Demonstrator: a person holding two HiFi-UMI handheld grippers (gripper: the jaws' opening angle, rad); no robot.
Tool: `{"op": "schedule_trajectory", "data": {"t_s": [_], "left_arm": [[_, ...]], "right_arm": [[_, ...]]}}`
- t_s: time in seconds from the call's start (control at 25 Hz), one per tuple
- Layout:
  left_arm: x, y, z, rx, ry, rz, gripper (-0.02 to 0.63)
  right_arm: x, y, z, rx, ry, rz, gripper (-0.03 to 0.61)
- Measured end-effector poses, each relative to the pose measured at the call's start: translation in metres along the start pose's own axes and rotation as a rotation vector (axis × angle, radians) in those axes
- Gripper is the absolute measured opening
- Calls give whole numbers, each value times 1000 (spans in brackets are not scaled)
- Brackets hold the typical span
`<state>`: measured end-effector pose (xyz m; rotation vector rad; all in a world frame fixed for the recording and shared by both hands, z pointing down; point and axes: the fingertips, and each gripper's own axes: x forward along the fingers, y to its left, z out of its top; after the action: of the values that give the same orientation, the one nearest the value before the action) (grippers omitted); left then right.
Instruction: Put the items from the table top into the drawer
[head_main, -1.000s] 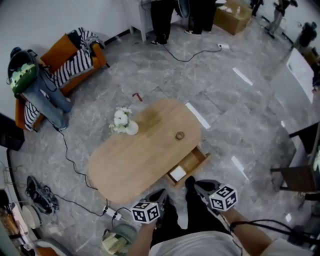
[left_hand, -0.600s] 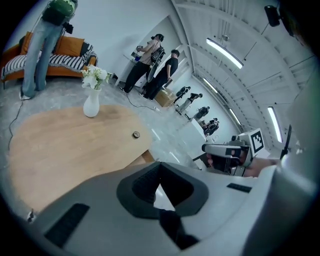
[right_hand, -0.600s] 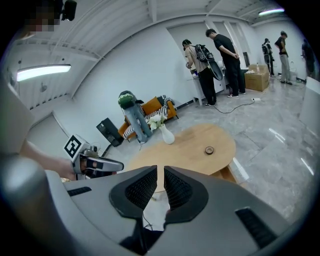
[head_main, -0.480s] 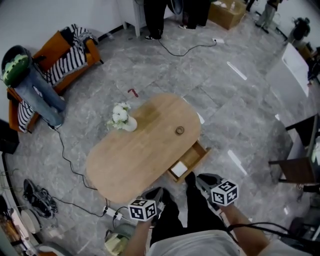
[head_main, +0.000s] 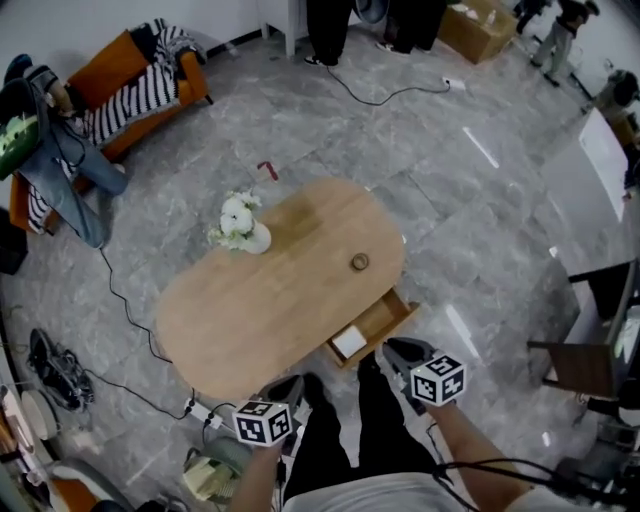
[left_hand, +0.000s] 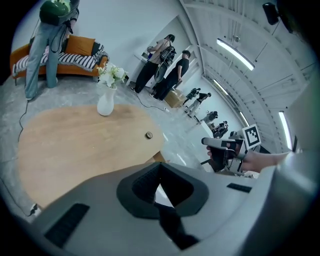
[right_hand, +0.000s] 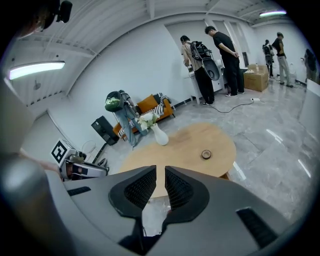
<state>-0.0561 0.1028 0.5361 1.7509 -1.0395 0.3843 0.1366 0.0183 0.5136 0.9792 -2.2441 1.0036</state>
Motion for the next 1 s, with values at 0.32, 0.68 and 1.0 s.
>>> {"op": "schedule_trajectory", "data": {"t_s": [0.32, 0.68, 1.0], "left_arm": [[26, 8, 18, -99, -76, 66, 2], [59, 16, 36, -178, -133, 128, 2], [92, 21, 43, -238, -173, 171, 2]], "right_arm": [[38, -26, 16, -106, 95, 95, 80], [70, -58, 25, -179, 168, 187, 97], [107, -89, 19, -257, 250, 217, 107]]}}
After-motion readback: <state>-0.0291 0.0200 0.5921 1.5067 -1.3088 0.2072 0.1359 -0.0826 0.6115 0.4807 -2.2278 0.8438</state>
